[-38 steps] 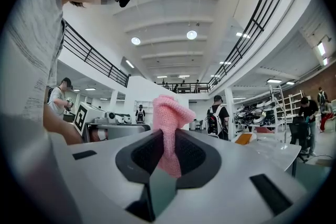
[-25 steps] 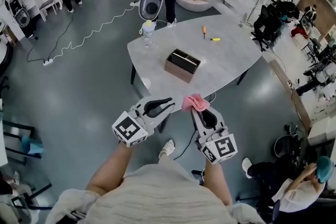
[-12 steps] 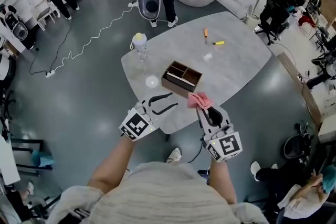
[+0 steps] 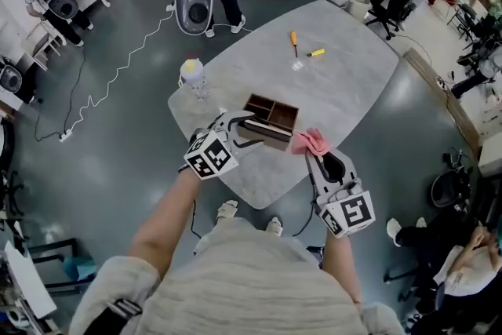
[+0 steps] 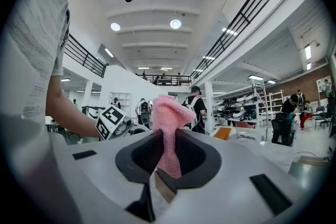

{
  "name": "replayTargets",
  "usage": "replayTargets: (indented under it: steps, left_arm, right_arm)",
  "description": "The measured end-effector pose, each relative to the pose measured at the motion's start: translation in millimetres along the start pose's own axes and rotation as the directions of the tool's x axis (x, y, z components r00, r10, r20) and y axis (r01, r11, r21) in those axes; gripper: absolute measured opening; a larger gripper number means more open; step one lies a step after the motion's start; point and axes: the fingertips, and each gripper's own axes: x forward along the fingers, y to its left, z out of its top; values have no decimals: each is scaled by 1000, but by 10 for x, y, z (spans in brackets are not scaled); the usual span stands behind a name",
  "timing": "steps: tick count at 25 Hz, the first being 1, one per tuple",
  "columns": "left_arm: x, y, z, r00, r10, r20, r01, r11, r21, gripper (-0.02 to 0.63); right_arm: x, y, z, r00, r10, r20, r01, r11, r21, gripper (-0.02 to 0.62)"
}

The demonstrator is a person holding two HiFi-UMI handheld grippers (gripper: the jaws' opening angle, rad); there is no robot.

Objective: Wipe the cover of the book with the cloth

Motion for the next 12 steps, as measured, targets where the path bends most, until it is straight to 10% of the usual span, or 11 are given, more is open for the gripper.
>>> replayTargets:
  steps: [12]
  left_arm:
    - [663,9,-513,899,-365,-244,415,887,203,285]
  right_arm:
    - [286,18,-128,970,-237,-58,239,970,39,59]
